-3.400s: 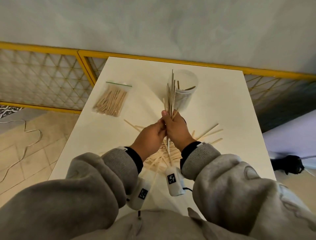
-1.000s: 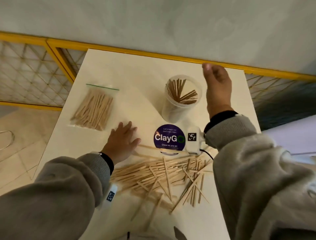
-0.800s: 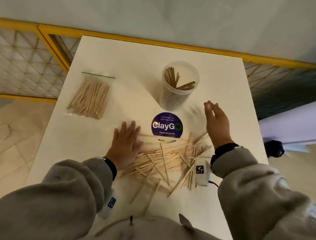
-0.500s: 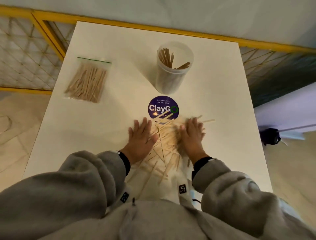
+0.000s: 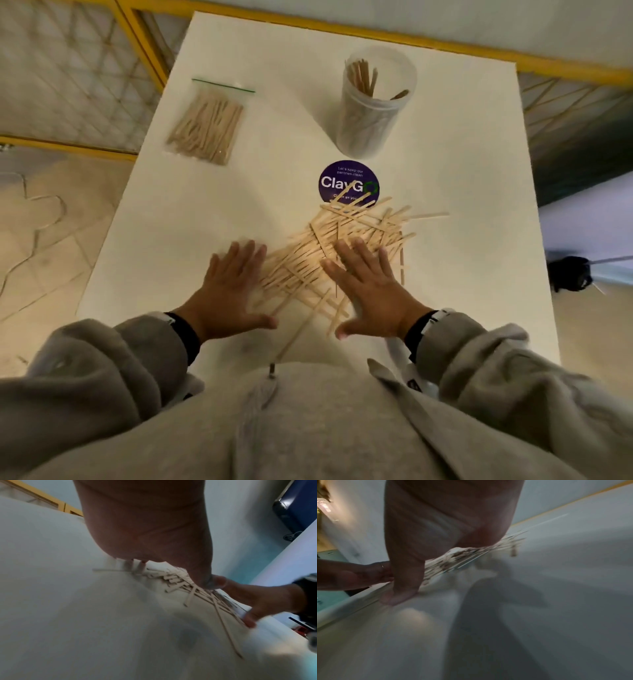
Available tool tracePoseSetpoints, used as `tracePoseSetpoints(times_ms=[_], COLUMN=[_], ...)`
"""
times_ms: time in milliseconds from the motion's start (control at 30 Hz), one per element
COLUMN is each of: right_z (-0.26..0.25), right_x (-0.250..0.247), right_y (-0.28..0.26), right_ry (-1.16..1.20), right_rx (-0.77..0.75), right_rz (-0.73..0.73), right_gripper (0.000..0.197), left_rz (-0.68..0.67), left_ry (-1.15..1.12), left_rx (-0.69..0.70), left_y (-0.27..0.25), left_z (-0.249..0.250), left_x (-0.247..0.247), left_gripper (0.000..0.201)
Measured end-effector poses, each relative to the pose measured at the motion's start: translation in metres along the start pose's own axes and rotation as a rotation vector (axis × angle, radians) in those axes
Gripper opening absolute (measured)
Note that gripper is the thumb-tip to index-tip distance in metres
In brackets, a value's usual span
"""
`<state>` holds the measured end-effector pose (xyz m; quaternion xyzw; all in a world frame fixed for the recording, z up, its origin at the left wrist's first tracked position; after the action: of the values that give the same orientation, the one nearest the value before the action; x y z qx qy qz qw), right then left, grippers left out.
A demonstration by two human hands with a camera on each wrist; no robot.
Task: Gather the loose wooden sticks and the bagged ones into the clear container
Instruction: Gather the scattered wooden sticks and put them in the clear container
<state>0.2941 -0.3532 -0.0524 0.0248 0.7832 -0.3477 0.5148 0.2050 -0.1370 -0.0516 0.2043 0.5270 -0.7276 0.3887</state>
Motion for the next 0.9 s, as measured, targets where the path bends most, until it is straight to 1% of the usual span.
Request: tracePoseSetpoints(times_ms=[67,133,200,267,333,400,467,533,600,633,667,733,800,900], right_z=[-0.010,-0.010,-0.004,0.005,0.013,0.023,0.035,0.049,0.061,0.065,0.066,0.065,0.063,0.056], right_x=[-0.008,-0.018,-0.023,-0.027,-0.030,-0.036,-0.045,-0.056,-0.067,-0.072,-0.077,-0.087,-0.094,-0.098], right_y=[0.019,0.034,0.043,0.045,0.042,0.038,0.035,0.036,0.041,0.044,0.047,0.053,0.058,0.064], right_ry=[0.022,0.094,0.181,0.246,0.286,0.284,0.236,0.195,0.153,0.134,0.116,0.076,0.026,-0.055], right_rx=[0.024,0.087,0.159,0.204,0.216,0.207,0.198,0.187,0.172,0.160,0.148,0.126,0.105,0.047], right_rz=[0.039,0.079,0.109,0.141,0.165,0.160,0.126,0.086,0.041,0.010,-0.012,-0.006,0.029,0.084], right_gripper=[0.116,0.107,0.102,0.100,0.103,0.112,0.123,0.132,0.133,0.131,0.126,0.108,0.086,0.044], left_rz=[0.018,0.056,0.088,0.125,0.165,0.186,0.198,0.230,0.279,0.303,0.321,0.340,0.336,0.327], left_ry=[-0.005,0.022,0.080,0.074,0.036,-0.003,-0.013,0.031,0.074,0.085,0.093,0.112,0.110,0.072], left_rx=[0.026,0.048,0.040,0.010,-0.002,0.001,-0.015,-0.026,-0.040,-0.054,-0.071,-0.100,-0.120,-0.138], left_y=[-0.003,-0.002,0.004,0.010,0.017,0.026,0.038,0.049,0.056,0.059,0.061,0.065,0.069,0.073], left_z=[0.012,0.023,0.031,0.035,0.036,0.036,0.031,0.031,0.035,0.038,0.040,0.043,0.042,0.039], left_x=[0.012,0.023,0.029,0.026,0.016,0.005,-0.006,-0.020,-0.038,-0.047,-0.054,-0.066,-0.072,-0.077], left_gripper=[0.132,0.137,0.140,0.139,0.132,0.126,0.122,0.117,0.103,0.095,0.087,0.071,0.059,0.050])
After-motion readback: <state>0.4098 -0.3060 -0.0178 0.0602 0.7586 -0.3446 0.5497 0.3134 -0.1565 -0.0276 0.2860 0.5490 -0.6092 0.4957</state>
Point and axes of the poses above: each hand's wrist, its own y-axis towards the middle knuckle, its own x-axis out of the palm, z = x × y, the point moved 7 cm from there along y, towards the middle knuckle, and after that the axes turned 11 degrees about -z, right-handed, at the moved point
